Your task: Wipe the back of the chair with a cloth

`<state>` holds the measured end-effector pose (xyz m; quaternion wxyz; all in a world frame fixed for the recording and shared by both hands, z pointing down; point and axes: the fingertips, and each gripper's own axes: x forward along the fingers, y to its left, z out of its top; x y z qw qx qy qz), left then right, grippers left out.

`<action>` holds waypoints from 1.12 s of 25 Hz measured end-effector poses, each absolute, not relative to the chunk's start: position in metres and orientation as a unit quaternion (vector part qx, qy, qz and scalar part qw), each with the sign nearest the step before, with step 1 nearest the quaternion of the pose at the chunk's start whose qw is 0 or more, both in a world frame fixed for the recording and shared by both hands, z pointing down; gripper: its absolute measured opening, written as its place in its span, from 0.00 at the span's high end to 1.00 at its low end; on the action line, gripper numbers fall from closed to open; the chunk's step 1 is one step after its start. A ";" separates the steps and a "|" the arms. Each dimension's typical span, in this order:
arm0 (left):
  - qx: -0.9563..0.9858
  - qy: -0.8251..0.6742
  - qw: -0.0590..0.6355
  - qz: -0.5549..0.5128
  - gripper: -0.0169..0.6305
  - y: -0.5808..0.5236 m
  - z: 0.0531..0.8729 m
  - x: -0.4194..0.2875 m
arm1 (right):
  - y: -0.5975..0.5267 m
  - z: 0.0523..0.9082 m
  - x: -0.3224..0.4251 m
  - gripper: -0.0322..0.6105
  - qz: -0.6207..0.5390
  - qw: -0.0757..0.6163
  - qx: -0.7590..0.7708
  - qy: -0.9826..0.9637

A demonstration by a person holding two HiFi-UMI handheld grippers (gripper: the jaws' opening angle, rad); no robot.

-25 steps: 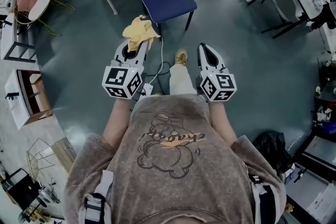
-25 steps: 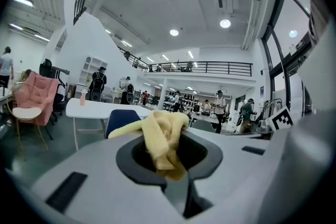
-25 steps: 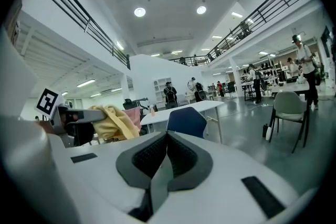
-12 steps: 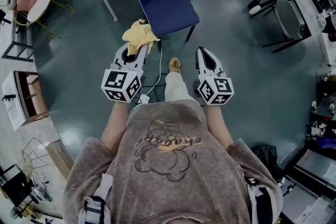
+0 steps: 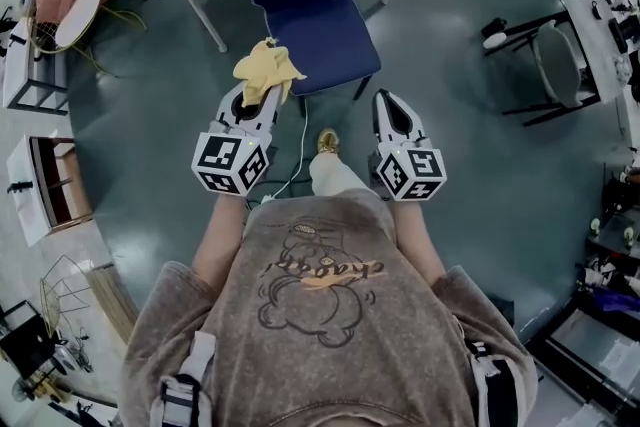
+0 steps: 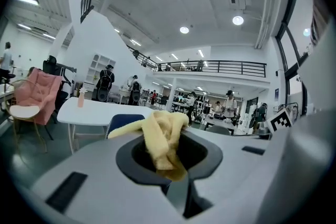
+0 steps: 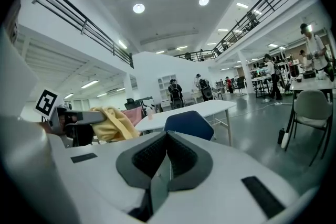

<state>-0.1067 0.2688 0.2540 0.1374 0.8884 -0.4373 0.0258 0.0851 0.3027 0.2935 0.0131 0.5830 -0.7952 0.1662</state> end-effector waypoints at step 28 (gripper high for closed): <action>0.834 -0.533 0.140 0.028 0.86 0.119 0.242 -0.075 | 0.106 0.291 0.120 0.91 0.182 0.021 0.489 -0.853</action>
